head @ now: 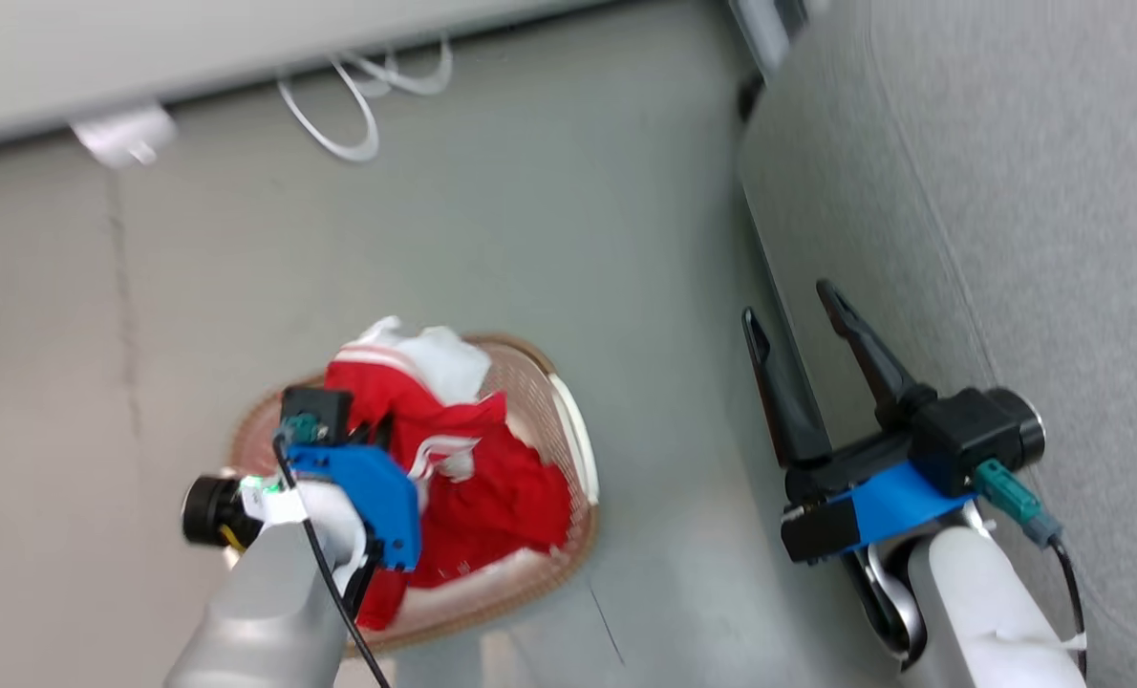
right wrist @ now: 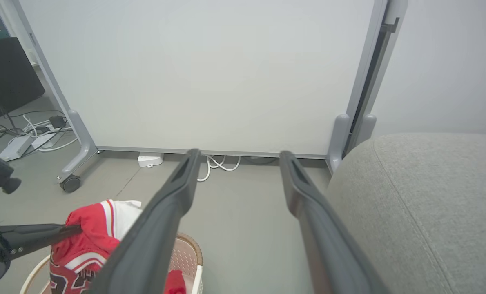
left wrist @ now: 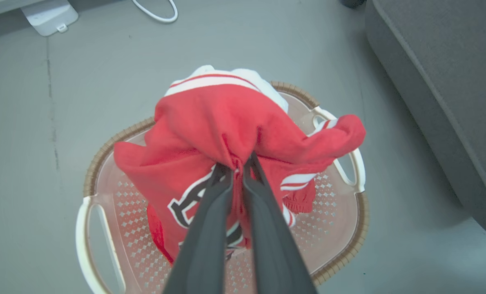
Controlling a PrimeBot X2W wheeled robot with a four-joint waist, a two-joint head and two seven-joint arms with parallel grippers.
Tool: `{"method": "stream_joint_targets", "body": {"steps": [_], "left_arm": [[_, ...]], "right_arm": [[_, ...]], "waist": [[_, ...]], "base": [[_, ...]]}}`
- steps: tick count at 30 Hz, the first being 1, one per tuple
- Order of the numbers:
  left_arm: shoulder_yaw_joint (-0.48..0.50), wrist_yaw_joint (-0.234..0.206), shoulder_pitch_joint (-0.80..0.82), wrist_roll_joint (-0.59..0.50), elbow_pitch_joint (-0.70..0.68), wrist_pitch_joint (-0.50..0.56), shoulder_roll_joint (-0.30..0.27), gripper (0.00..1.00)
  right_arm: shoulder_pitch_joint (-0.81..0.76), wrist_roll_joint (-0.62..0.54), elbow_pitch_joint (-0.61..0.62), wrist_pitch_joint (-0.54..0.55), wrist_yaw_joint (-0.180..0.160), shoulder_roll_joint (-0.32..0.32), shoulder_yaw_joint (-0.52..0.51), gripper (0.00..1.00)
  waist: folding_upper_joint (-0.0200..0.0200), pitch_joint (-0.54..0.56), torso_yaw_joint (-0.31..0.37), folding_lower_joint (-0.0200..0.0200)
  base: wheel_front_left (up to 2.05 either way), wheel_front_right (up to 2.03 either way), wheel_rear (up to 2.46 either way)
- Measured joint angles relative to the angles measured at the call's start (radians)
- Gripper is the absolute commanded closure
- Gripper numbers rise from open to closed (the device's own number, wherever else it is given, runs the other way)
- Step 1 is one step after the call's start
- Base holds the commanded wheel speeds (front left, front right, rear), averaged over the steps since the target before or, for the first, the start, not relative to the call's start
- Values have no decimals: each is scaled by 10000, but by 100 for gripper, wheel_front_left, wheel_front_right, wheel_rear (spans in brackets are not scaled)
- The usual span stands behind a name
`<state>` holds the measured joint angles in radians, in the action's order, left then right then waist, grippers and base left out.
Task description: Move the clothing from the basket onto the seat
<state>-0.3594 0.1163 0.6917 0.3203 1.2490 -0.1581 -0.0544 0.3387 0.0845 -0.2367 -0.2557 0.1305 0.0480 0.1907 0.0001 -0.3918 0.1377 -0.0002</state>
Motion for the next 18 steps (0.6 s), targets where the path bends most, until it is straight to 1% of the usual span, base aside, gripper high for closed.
{"method": "stream_joint_targets", "body": {"steps": [3,8,13,18], "left_arm": [[-533,81,53,472,-681,136,21,100],[-2230,98,-118,1896,-2648,671,40,100],[-3379,130,139,2991,-3873,949,35,100],[-4368,-144,545,3975,-4796,1127,42,100]], "right_arm": [[-314,-8,-69,130,2,2,-73,0],[-859,-2,-96,332,0,4,-194,0],[-1283,40,-96,495,0,4,-213,0],[-1625,86,-36,662,0,4,-132,0]], "waist": [[0,739,-283,-1],[0,1861,-657,-2],[0,2787,-899,-1],[0,3505,-960,-1]], "base": [[0,0,0],[0,0,0],[0,0,0],[0,0,0]]}}
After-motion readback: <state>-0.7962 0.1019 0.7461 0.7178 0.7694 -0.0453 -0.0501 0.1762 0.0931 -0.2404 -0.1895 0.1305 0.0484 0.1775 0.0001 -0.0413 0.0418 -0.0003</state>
